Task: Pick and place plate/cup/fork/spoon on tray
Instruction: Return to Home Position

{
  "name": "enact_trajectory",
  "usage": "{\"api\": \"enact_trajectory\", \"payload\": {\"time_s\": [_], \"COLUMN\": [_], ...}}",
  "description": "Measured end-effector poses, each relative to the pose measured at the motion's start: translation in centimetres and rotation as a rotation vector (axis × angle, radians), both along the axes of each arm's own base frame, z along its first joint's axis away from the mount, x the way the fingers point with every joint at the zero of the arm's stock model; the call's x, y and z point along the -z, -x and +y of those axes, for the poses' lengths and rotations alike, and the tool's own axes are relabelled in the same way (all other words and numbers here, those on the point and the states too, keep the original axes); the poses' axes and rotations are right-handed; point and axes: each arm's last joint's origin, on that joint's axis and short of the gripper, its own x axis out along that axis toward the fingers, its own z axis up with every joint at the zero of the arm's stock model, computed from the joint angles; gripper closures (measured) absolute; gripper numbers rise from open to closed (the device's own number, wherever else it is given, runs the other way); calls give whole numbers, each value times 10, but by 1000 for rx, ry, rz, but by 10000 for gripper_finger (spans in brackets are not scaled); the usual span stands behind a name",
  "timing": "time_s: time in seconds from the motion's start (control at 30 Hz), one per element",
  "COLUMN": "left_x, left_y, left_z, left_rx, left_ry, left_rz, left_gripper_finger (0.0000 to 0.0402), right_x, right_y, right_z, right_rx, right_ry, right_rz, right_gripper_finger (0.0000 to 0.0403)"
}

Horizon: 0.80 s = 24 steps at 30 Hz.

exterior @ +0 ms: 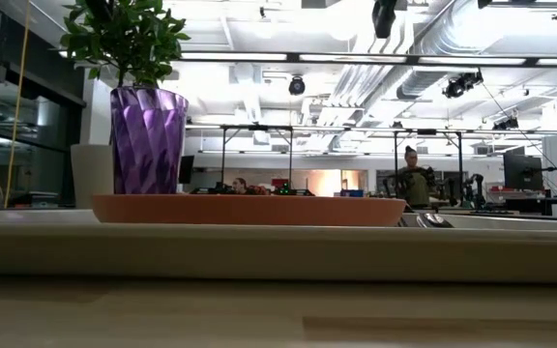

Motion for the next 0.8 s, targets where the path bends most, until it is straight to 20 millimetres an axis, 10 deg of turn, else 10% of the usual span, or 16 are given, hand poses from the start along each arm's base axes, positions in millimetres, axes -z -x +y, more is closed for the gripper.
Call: {"api": "enact_trajectory", "payload": {"time_s": [0.53,0.8], "left_x": [-1,38], "left_y": [5,7], "left_z": [0,-3], "left_rx": [-27,38], "left_ry": [13,62], "left_rz": [-33,-131], "left_gripper_finger": [401,401], "right_x": [0,2], "right_y": [0,0], "right_z": [1,1], "right_rx": [-38,-41], "right_ry": [29,23], "right_rz": [-4,14], "right_gripper_finger": [403,403]}}
